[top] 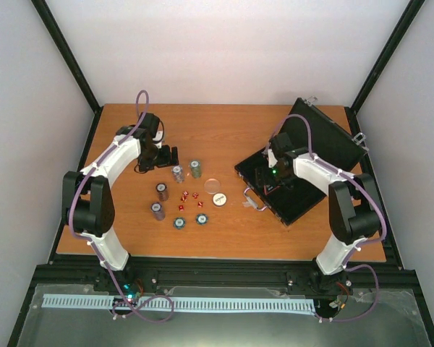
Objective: Pack up texas hold em set
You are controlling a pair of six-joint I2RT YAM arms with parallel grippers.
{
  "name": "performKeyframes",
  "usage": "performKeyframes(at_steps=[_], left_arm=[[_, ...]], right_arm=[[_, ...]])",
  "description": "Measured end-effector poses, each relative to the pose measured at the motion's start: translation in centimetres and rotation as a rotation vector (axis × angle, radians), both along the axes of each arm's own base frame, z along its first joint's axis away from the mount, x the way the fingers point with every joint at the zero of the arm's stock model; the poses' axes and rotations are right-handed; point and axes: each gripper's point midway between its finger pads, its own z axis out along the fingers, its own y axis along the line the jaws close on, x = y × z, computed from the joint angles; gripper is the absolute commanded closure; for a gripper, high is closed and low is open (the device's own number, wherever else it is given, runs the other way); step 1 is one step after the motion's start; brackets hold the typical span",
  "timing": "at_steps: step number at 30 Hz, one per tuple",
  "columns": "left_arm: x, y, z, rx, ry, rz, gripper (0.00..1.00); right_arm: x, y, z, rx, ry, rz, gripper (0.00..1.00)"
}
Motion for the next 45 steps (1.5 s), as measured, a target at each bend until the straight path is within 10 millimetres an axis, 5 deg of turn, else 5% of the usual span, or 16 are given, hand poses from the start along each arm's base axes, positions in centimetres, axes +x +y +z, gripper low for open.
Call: performKeyframes(at_steps=[5,36,45], left_arm=[[-0.1,0.0,-0.1,0.000,0.004,0.000,0.00],[-0.9,0.2,-1.1,0.005,0.026,0.000,0.00],[-0.8,0.0,-1.1,-0.003,0.020,-0.002,0.00]], right_arm=[[0.3,0.1,-1.5,-0.012,0.021,0.000,0.18],[-1.2,0.0,-1.7,0.014,-0.057,-0.023,0.17],[-1.0,-1.9,-1.0,-0.114,-0.025,-0.068,0.15]])
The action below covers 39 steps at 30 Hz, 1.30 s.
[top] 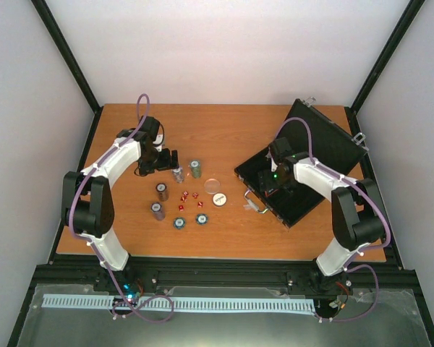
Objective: Pack up texas hold em set
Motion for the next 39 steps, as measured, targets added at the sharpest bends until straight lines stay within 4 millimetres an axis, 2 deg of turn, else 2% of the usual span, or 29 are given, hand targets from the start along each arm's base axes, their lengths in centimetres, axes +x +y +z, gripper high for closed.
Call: performKeyframes(at_steps=[7,16,24,39], left_arm=[[0.0,-0.1,0.0,-0.005,-0.002,-0.001,0.00],[0.0,-0.1,0.0,-0.005,-0.002,-0.002,0.00],[0.0,-0.1,0.0,-0.005,-0.002,-0.002,0.00],[0.1,-0.1,0.0,-0.005,-0.003,-0.002,0.00]], right_arm=[[1.0,0.2,1.7,-0.004,-0.022,-0.007,0.15],[-0.4,-0.3,0.0,-0.024,0.070,-0.038,0.16],[-0.9,0.3,-0.8,0.010,0.114,-0.034,0.16],[-0.8,1.1,-1.5,0.059,0.138,-0.055,0.16]])
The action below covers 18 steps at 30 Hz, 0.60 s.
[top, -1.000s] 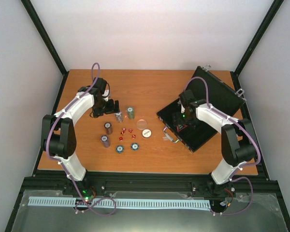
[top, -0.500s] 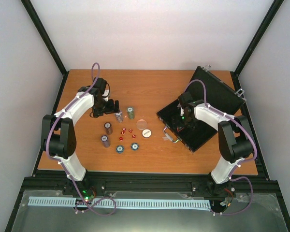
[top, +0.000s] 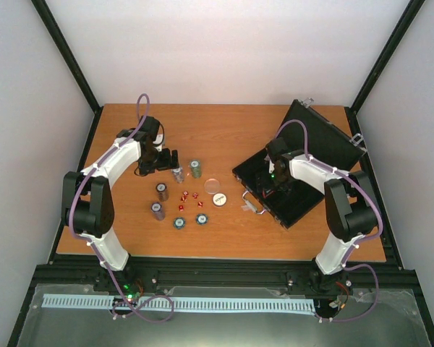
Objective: Pack up texas hold em set
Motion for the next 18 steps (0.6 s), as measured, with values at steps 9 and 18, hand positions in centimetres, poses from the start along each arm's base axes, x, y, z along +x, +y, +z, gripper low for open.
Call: performKeyframes(at_steps=[9,18], left_arm=[[0.0,0.0,0.0,0.000,0.000,0.000,0.00],[0.0,0.0,0.0,0.000,0.000,0.000,0.00]], right_arm=[[2.1,-0.5,0.4,-0.040,-0.096,-0.026,0.16],[3.9,-0.1,1.4,-0.030,-0.185,-0.003,0.16]])
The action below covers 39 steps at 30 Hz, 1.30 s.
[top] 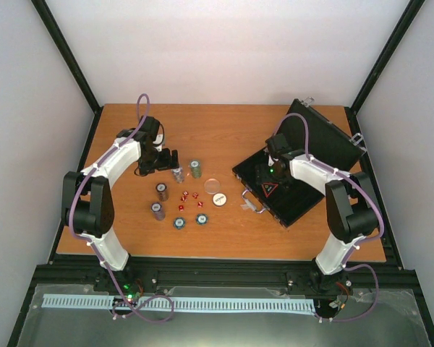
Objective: Pack up texas hold em set
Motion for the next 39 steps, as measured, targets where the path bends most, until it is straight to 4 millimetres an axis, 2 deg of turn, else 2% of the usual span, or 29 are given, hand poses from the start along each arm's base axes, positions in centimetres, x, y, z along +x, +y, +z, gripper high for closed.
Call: performKeyframes(at_steps=[8,14,22,28,39], left_arm=[[0.0,0.0,0.0,0.000,-0.002,0.000,0.00],[0.0,0.0,0.0,0.000,-0.002,0.000,0.00],[0.0,0.0,0.0,-0.001,-0.001,0.000,0.00],[0.0,0.0,0.0,0.000,-0.001,0.000,0.00],[0.1,0.1,0.0,0.004,-0.002,0.002,0.00]], right_arm=[[-0.5,-1.1,1.2,-0.044,-0.008,-0.020,0.24],[-1.4,-1.5,1.0,-0.066,0.028,-0.021,0.28],[-0.6,-0.1,0.7,-0.025,0.032,0.050,0.27],[0.4,1.2,-0.6,0.001,0.063,0.099,0.28],[-0.4,-1.2,-1.5,-0.178,0.103,0.126,0.27]])
